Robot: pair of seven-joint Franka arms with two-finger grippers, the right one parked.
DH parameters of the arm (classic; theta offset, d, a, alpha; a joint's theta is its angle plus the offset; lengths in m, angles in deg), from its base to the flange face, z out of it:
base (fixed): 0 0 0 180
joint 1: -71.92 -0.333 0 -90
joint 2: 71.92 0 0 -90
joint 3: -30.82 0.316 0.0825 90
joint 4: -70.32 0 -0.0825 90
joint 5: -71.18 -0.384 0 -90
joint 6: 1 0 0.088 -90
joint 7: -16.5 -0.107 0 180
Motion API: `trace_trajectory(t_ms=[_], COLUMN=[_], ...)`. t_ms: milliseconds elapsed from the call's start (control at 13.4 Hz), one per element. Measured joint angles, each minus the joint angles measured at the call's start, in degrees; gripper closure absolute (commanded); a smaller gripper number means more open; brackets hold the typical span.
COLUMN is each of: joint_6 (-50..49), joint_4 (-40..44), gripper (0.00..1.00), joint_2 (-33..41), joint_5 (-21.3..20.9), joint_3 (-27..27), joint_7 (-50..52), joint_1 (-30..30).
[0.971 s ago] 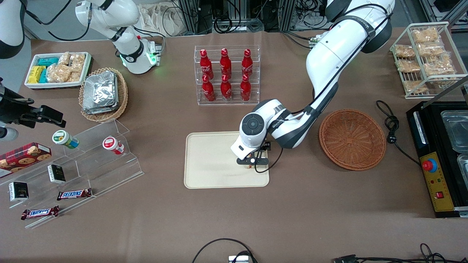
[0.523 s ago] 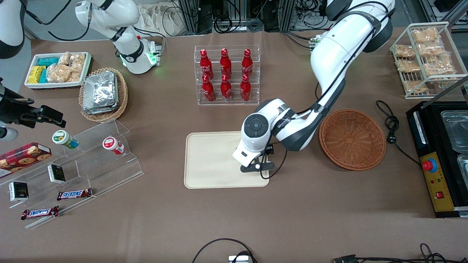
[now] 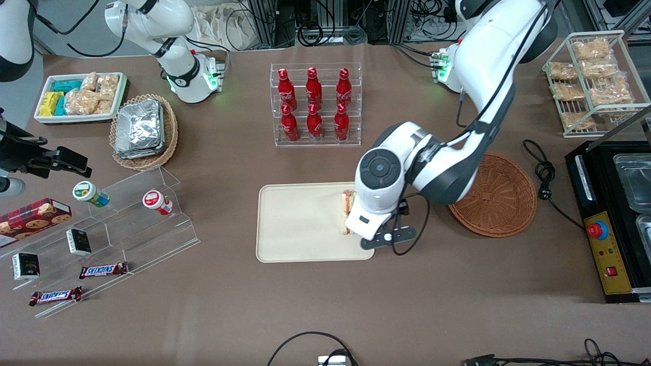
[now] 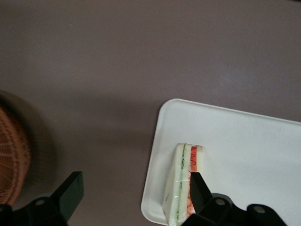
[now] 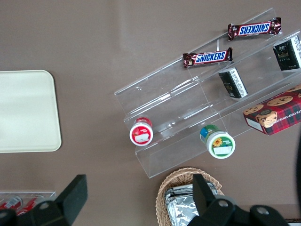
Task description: Place sandwich from basket to tray
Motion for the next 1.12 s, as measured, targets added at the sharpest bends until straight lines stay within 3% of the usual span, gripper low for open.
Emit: trace_trajectory(t_ms=[374,747,1121], joint_6=[-5.1,-7.9,-11.3], joint_4=[0.2,0.2,-1.8], gripper=[0.0,0.0,0.0], joint_2=[7.2,9.3,15.4], joint_5=[-0.5,-0.4,4.4], joint_3=[0.1,0.1,1.5], joint_7=[-0.1,-3.6,-17.3], joint_1=[-6.7,-11.0,-16.4])
